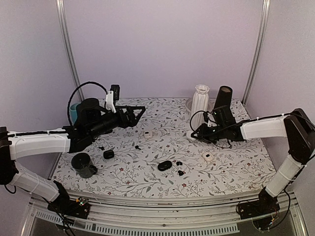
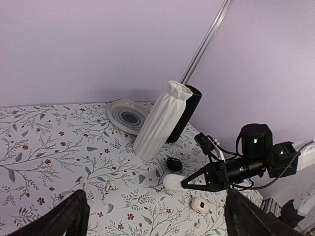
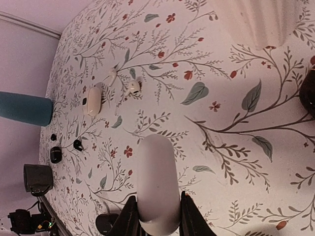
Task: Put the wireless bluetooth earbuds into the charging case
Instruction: Place the charging case with the earbuds at the center of the board.
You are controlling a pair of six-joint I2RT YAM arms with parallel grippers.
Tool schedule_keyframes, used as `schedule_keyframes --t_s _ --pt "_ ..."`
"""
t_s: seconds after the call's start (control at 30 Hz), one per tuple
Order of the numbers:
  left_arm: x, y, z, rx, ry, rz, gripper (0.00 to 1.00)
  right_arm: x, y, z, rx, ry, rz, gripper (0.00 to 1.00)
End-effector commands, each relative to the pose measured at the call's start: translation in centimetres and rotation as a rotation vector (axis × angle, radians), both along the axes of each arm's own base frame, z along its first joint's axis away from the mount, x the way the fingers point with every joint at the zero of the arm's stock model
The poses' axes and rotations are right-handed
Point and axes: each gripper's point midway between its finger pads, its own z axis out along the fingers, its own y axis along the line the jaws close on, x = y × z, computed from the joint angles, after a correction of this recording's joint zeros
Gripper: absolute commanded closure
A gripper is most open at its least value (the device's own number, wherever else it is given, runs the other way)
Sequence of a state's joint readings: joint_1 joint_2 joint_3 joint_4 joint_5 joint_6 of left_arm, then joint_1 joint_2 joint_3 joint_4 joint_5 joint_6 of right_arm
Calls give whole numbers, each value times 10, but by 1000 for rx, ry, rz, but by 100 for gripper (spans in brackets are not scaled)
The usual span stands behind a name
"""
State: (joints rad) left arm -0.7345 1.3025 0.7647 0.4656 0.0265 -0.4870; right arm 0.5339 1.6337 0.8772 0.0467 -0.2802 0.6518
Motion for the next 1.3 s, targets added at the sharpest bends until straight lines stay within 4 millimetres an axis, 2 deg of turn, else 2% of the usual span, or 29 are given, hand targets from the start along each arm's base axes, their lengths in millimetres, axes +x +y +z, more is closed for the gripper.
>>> schedule_keyframes --t_s 0.0,0.17,0.37,0.57,0.7,0.77,0.87,0.93,1.1,1.27 --pt "1 16 -5 -15 27 68 4 33 -8 0 20 -16 -103 96" --pt "4 26 -7 -17 44 123 4 49 -13 -18 7 10 -165 96" --pt "4 33 -9 -13 55 151 4 65 -19 -30 3 25 -232 96" --pt "5 41 -7 -42 89 192 4 71 -24 -41 -10 44 -275 95" --pt "2 40 0 -4 42 165 4 73 -24 -48 -12 60 -277 92" --pt "0 38 2 28 8 145 4 73 -24 -50 -12 64 -277 89" --pt "1 47 1 39 8 181 4 73 -24 -50 -14 66 -275 82" --pt "0 50 3 46 -8 175 4 72 -25 -49 -14 63 -273 72" --pt "-5 48 5 48 -27 121 4 71 -25 -41 -9 48 -266 60" --pt "-7 45 5 43 -27 94 4 68 -25 -36 -2 41 -255 54"
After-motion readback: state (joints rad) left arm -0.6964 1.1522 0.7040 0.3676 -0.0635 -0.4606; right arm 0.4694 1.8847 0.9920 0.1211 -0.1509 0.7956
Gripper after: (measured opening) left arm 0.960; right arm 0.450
